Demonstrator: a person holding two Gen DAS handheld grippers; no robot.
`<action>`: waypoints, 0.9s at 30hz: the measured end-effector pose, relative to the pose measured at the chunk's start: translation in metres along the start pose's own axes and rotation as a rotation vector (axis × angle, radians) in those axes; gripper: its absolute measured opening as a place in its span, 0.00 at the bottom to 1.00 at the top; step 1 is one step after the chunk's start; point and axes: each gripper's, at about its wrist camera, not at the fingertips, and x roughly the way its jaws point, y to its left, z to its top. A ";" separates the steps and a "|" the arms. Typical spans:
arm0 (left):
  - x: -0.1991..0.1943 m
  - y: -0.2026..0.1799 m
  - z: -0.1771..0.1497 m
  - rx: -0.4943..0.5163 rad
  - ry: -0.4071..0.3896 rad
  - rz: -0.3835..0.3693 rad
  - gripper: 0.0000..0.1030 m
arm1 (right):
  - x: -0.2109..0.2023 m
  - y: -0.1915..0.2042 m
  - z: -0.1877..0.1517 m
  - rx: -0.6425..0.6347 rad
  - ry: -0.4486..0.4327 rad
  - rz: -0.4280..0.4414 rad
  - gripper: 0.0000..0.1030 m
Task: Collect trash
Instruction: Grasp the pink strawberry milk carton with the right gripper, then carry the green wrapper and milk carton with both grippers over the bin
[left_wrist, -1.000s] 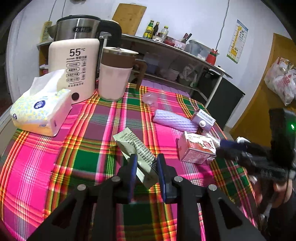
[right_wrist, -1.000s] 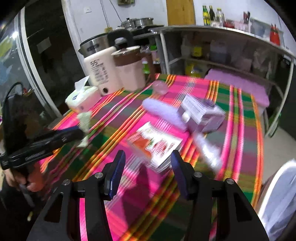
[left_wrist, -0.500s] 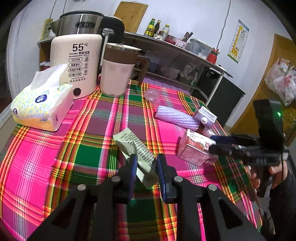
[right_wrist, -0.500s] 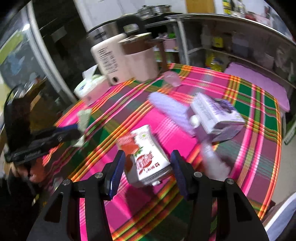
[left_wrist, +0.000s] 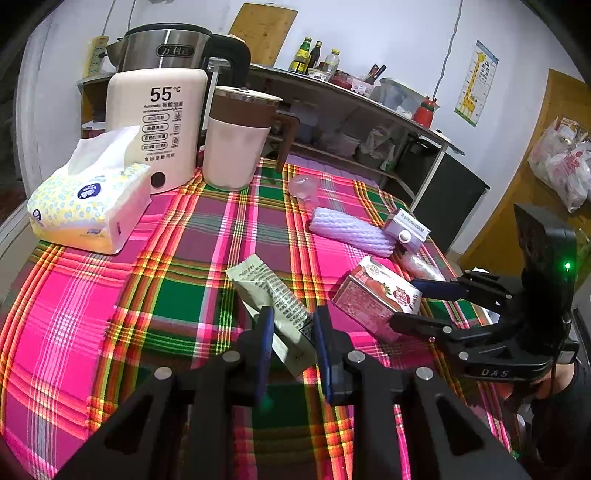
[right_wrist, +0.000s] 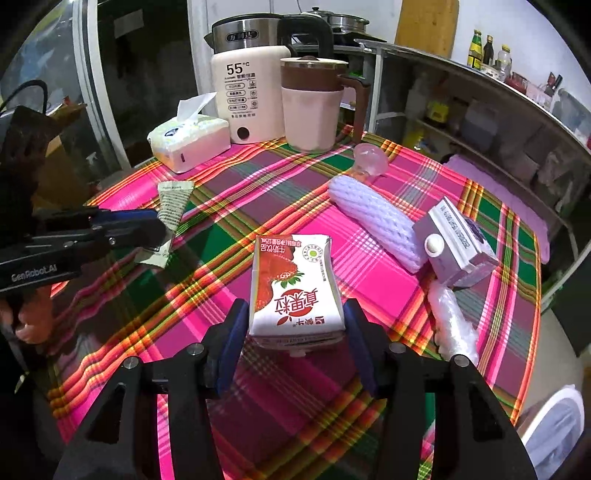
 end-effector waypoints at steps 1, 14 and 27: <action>0.000 0.000 0.000 -0.001 0.000 -0.001 0.22 | 0.000 0.000 0.001 0.010 0.003 0.002 0.52; 0.005 -0.002 -0.002 -0.001 0.016 -0.002 0.22 | 0.008 0.000 0.012 0.044 0.021 0.011 0.52; 0.005 -0.016 -0.005 0.018 0.025 -0.003 0.22 | -0.016 -0.019 -0.006 0.209 -0.028 -0.003 0.51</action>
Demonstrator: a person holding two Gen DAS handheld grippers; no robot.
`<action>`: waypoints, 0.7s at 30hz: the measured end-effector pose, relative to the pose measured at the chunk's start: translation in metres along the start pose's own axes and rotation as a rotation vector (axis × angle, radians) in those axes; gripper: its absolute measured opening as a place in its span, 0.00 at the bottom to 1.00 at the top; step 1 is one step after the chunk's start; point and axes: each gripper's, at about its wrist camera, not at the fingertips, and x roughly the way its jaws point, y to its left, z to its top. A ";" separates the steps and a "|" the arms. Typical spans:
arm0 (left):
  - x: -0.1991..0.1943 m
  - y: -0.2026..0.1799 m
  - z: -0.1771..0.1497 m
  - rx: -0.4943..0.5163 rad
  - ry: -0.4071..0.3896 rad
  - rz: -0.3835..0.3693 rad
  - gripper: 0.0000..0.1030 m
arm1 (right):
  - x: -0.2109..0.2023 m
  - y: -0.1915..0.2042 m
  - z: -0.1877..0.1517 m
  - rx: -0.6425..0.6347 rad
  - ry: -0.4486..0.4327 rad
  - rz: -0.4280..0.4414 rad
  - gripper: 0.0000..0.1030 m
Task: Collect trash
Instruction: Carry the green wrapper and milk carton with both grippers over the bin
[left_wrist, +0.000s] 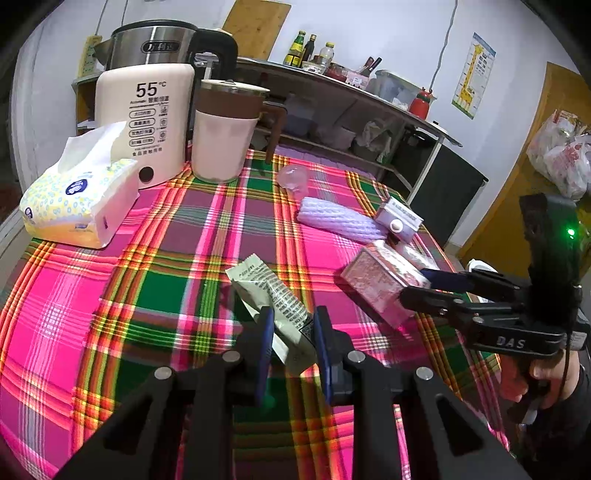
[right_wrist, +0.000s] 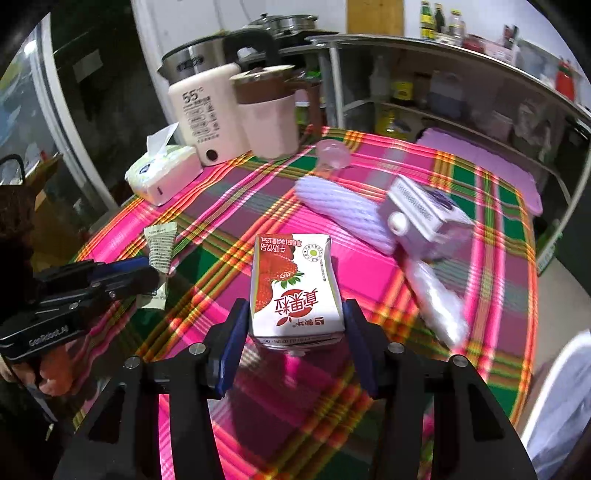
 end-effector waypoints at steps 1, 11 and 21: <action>0.000 -0.002 0.000 0.002 0.001 -0.003 0.22 | -0.004 -0.001 -0.003 0.011 -0.007 -0.002 0.51; -0.004 -0.039 -0.003 0.043 0.005 -0.049 0.22 | -0.053 -0.018 -0.038 0.114 -0.070 -0.042 0.51; -0.008 -0.099 -0.007 0.122 0.017 -0.122 0.22 | -0.105 -0.035 -0.072 0.188 -0.130 -0.092 0.51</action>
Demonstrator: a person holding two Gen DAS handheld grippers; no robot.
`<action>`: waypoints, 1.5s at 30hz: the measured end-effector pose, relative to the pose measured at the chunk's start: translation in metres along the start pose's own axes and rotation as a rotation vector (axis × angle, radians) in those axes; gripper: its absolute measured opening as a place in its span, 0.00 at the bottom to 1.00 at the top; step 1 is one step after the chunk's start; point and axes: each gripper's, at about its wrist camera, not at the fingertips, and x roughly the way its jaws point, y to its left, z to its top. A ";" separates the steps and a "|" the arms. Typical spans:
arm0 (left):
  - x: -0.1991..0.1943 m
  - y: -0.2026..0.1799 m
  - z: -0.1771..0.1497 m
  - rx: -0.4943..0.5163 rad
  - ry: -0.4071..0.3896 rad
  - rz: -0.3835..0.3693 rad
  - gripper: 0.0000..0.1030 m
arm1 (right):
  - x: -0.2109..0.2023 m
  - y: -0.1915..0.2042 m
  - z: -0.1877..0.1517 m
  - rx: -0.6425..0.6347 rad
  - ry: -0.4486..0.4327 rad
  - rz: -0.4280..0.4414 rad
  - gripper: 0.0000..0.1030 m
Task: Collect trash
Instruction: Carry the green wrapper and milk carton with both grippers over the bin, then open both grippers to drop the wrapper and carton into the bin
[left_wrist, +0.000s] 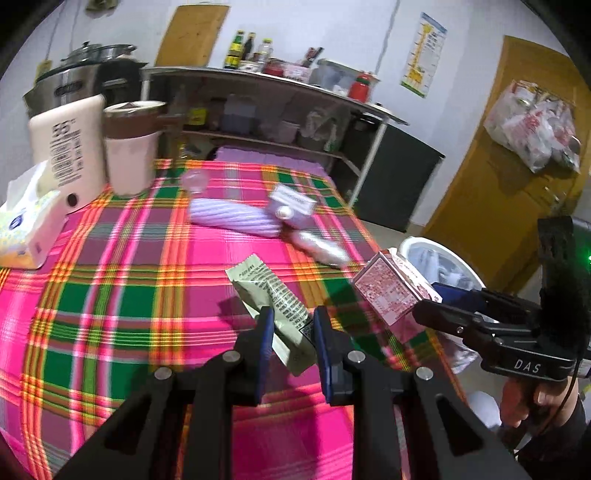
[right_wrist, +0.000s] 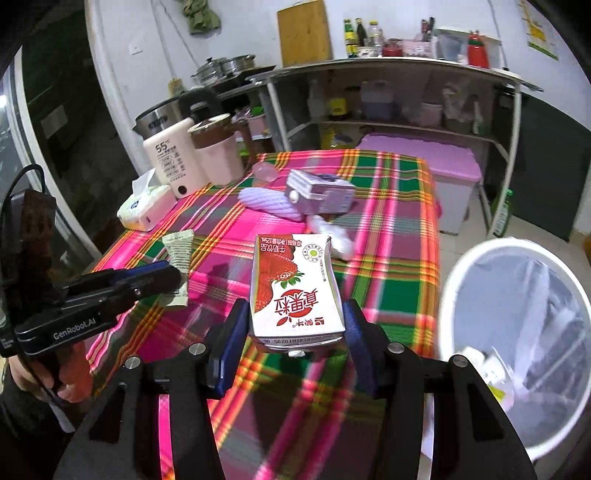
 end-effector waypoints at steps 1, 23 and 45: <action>0.001 -0.007 0.000 0.010 0.002 -0.009 0.22 | -0.005 -0.004 -0.002 0.008 -0.006 -0.006 0.51; 0.050 -0.137 0.015 0.199 0.067 -0.175 0.22 | -0.087 -0.110 -0.042 0.210 -0.092 -0.205 0.51; 0.109 -0.194 0.017 0.270 0.168 -0.267 0.29 | -0.087 -0.167 -0.063 0.311 -0.039 -0.290 0.52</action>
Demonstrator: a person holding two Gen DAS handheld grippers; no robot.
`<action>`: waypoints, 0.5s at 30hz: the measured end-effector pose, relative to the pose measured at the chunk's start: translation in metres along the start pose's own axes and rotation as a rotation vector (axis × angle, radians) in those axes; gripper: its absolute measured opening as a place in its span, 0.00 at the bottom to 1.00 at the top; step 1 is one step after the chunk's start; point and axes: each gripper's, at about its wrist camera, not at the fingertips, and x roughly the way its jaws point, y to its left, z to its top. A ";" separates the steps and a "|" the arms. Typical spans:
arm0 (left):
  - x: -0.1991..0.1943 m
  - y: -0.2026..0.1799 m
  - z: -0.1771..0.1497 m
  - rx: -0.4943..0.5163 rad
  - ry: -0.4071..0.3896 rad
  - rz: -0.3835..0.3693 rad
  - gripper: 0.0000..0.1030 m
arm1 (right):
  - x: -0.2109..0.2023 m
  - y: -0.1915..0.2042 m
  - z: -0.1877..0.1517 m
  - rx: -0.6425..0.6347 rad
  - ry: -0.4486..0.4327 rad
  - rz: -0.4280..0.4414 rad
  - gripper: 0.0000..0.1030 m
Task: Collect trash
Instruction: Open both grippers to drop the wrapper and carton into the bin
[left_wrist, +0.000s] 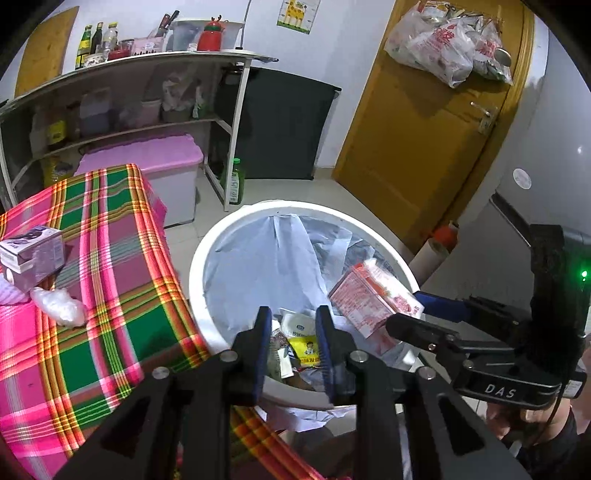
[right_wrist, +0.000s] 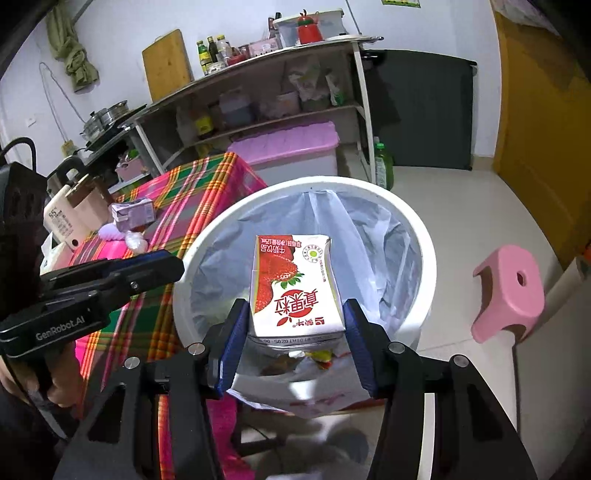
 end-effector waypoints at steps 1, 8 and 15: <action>-0.001 -0.001 0.000 0.000 -0.002 -0.003 0.35 | 0.000 0.000 0.000 -0.001 -0.005 -0.004 0.52; -0.011 0.002 -0.002 -0.019 -0.026 -0.007 0.40 | -0.009 0.002 0.000 -0.016 -0.036 -0.024 0.52; -0.031 0.009 -0.008 -0.053 -0.055 0.018 0.40 | -0.022 0.016 0.000 -0.039 -0.059 -0.013 0.52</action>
